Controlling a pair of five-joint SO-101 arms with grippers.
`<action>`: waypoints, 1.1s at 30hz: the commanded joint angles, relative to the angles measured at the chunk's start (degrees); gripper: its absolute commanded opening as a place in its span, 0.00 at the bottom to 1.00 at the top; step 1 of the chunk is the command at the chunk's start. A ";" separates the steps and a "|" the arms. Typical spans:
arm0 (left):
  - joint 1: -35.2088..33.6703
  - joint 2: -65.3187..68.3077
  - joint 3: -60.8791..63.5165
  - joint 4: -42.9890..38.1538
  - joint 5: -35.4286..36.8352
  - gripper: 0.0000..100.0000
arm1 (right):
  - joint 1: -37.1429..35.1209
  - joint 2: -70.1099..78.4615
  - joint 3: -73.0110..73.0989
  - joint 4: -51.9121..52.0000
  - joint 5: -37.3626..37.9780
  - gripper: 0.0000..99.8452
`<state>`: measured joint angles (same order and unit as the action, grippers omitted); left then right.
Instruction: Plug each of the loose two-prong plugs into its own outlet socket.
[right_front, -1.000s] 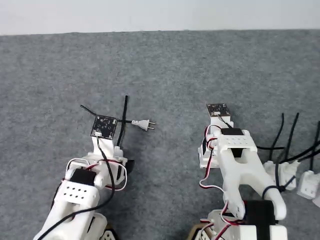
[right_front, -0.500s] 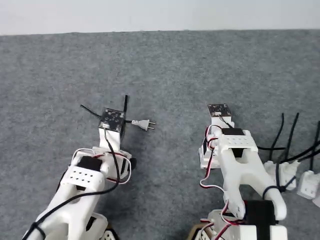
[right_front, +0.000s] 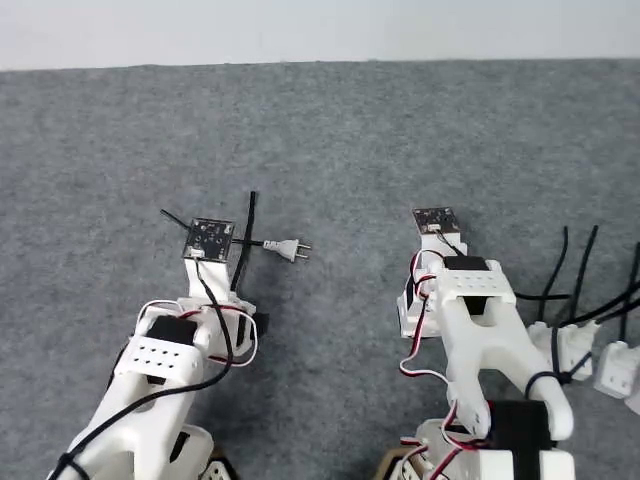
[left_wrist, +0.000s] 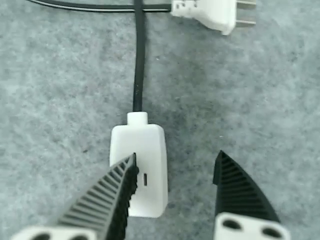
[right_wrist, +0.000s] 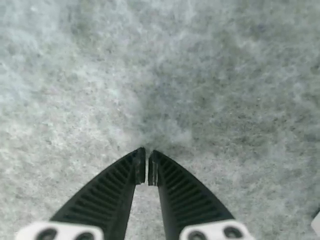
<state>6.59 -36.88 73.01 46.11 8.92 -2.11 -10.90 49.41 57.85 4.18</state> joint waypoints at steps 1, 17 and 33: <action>-1.23 -0.18 0.22 0.62 -1.05 0.24 | 0.66 -0.66 -0.26 0.04 0.62 0.01; 0.00 -0.18 -3.21 0.62 -1.05 0.24 | 0.40 -0.66 -0.26 0.04 0.70 0.01; 0.18 -0.18 -9.71 8.62 -0.70 0.24 | 0.57 -0.66 -0.26 0.13 0.79 0.01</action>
<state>6.24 -36.35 63.34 54.37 8.48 -2.11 -10.90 49.41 57.85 4.18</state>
